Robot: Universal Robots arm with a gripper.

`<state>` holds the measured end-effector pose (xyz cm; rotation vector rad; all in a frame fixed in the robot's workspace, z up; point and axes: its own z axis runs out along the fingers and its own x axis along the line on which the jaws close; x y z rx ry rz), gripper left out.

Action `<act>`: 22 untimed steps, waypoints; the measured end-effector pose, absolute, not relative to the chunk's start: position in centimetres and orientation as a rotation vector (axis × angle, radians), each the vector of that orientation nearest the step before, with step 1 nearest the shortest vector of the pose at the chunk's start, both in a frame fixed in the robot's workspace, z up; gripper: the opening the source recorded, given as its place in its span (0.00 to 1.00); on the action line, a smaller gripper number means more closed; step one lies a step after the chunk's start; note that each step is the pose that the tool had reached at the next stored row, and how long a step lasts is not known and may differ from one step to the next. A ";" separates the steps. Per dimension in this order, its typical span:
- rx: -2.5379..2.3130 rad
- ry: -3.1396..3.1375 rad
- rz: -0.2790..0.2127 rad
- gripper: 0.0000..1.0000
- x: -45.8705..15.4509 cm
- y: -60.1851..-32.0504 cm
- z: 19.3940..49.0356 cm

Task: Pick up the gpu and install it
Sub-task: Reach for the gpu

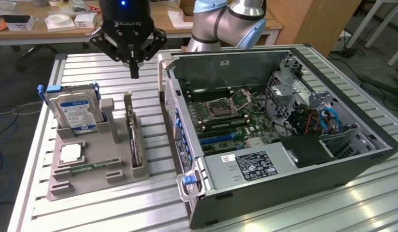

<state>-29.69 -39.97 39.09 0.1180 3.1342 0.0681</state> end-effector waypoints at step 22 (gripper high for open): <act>0.118 3.140 0.068 0.10 -32.2 -40.1 39.1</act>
